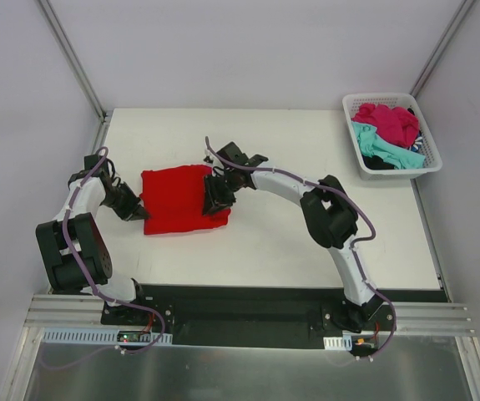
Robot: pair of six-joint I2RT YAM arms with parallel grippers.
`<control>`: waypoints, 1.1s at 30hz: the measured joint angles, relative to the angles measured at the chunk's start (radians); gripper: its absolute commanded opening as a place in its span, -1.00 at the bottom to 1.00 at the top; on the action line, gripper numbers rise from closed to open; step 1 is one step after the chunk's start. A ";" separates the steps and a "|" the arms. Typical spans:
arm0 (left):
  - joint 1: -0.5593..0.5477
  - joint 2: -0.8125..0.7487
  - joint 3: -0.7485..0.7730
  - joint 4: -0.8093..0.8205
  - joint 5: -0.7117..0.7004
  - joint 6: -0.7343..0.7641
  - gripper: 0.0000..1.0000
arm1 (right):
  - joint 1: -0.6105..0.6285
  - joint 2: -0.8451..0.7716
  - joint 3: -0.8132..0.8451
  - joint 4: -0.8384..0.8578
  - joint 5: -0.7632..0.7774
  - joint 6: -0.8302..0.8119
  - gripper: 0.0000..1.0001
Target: Fold and stack the t-shirts
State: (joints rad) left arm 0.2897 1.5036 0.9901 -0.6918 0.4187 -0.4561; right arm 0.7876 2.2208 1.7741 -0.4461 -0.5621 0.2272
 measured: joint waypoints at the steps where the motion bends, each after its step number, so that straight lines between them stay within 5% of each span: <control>1: 0.000 0.000 0.000 0.000 0.001 0.000 -1.00 | 0.002 0.015 0.011 0.002 -0.001 0.002 -0.32; 8: 0.000 0.000 0.000 0.000 0.003 0.000 -1.00 | 0.009 0.033 0.023 0.006 -0.005 0.014 -0.59; 13: 0.000 0.000 0.000 0.000 0.014 0.000 -1.00 | 0.010 0.032 0.022 0.008 -0.005 0.014 -0.98; 33: 0.000 0.000 0.000 0.000 0.019 0.000 -1.00 | -0.019 -0.010 -0.019 -0.023 -0.003 -0.034 -0.98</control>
State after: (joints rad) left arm 0.2897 1.5036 0.9901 -0.6922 0.4377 -0.4561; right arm 0.7681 2.2108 1.7554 -0.4694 -0.5648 0.1928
